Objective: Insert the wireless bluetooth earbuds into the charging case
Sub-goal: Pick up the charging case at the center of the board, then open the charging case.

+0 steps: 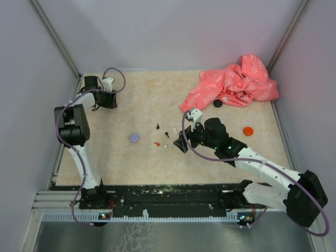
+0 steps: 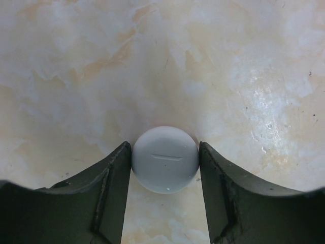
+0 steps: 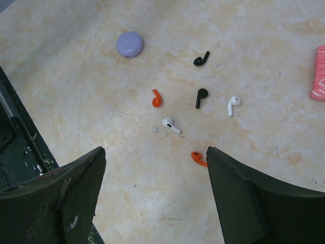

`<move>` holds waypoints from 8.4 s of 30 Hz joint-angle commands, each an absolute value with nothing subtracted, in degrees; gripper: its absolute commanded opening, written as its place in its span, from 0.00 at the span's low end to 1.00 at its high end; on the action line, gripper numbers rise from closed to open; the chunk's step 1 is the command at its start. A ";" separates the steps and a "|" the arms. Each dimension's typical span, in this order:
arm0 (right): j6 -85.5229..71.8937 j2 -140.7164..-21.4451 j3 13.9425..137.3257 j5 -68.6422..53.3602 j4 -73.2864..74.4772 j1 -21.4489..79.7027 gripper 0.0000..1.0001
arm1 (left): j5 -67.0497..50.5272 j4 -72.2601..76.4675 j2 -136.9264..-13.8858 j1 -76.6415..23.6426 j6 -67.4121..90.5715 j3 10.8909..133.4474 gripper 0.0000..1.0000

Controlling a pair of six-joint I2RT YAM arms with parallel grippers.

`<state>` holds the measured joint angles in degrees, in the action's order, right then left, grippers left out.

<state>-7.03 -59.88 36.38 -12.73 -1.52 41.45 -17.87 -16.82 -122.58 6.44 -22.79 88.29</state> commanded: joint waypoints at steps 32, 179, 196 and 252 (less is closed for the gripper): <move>-7.95 -57.82 40.55 -14.62 -1.20 41.22 0.80 | -20.55 -14.53 -113.39 3.48 -19.20 76.21 0.36; 18.76 -72.17 74.93 -40.76 33.63 45.40 0.00 | -53.47 40.24 -56.09 -33.40 14.48 28.57 0.33; 17.66 -72.41 75.19 -39.79 32.87 45.88 0.00 | -53.82 41.84 -56.51 -33.49 14.94 28.04 0.33; 9.79 -71.32 73.48 -30.55 29.30 39.52 0.45 | -28.21 28.35 -50.58 -41.40 -0.48 21.19 0.01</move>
